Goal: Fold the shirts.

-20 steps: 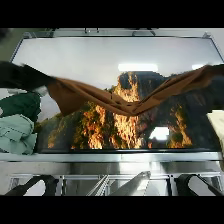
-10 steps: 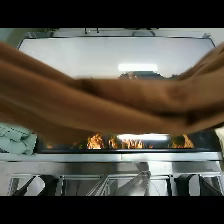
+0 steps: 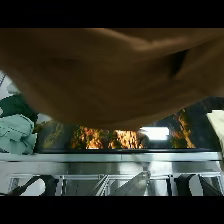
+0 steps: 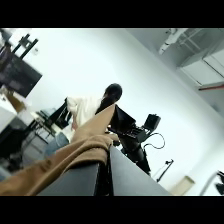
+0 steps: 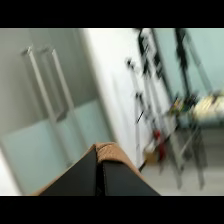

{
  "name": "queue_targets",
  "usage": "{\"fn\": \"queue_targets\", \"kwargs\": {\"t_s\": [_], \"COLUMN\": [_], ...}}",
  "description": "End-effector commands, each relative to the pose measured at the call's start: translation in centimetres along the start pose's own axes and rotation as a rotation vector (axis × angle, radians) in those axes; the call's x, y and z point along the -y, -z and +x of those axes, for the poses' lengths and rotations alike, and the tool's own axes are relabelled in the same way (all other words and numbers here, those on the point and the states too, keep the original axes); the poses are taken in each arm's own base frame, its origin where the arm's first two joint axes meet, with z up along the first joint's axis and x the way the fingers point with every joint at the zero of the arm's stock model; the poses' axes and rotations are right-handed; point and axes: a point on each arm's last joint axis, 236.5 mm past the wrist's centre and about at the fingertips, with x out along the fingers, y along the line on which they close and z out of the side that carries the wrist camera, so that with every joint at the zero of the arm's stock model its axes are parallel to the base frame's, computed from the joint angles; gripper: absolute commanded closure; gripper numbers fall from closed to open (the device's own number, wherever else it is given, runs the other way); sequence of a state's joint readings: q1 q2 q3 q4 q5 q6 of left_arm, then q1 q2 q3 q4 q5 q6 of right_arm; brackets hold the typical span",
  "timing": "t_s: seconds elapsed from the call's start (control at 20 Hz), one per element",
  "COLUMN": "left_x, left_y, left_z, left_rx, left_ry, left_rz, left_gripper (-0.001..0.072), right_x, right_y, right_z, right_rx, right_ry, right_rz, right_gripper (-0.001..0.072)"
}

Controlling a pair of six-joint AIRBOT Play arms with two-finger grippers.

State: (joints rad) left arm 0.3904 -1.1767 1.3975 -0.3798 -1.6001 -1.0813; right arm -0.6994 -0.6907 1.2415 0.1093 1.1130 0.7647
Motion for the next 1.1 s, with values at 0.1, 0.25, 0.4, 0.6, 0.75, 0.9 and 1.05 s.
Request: {"fn": "queue_targets", "kwargs": {"t_s": [0.1,0.25,0.4,0.6,0.75,0.9,1.05], "left_x": [-14.5,-11.5,0.6,14.2,18.0,10.8,3.0], "left_y": [9.6,9.8,8.5,9.2,8.2,5.9,5.4], "left_z": [4.1,4.2,3.5,2.0,0.8,-0.2,0.2], "left_rx": [-0.368,-0.382,-0.347,-0.255,-0.152,-0.137,-0.214], "left_ry": [-0.321,-0.226,0.003,0.157,0.180,-0.095,-0.146], "left_rz": [-0.184,-0.143,0.030,0.260,0.384,0.330,0.159], "left_gripper": [0.0697,0.0697,0.0692,0.0682,0.0682,0.0682,0.0682], "right_x": [7.2,6.0,2.3,-6.2,-7.8,-4.8,1.4], "right_y": [20.0,18.5,8.1,-2.3,-4.7,-1.4,4.1], "right_z": [-0.7,-1.1,-2.1,-3.6,-3.1,-0.8,1.9], "right_rx": [-0.691,-0.647,-0.391,-0.119,-0.076,-0.199,-0.343], "right_ry": [0.137,0.155,0.252,0.305,0.288,0.161,0.075], "right_rz": [0.221,0.137,-0.153,-0.480,-0.529,-0.343,-0.149], "right_gripper": [0.0693,0.0693,0.0692,0.0692,0.0692,0.0692,0.0692]}}
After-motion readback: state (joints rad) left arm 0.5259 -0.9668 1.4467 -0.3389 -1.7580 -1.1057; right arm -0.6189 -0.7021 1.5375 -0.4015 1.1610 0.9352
